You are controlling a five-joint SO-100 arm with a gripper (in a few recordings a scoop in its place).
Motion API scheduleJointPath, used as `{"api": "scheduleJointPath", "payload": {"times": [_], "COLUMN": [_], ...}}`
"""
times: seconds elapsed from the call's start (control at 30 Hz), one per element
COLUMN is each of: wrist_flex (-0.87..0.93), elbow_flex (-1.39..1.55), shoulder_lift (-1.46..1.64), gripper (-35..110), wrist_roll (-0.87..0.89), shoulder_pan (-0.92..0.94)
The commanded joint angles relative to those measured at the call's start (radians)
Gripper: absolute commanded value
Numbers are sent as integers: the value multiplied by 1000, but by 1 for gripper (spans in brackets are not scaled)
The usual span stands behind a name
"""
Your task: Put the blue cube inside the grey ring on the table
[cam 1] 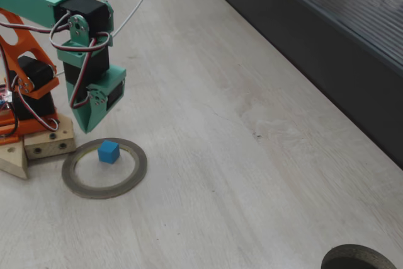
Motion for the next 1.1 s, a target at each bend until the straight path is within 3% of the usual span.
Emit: {"api": "scheduleJointPath", "payload": {"times": [0.0,1.07], "wrist_flex": [11,20], "elbow_flex": [-8,-6], "shoulder_lift": [17,18], "gripper": [1,1], "wrist_roll": [8,9], "shoulder_pan": [12,12]}}
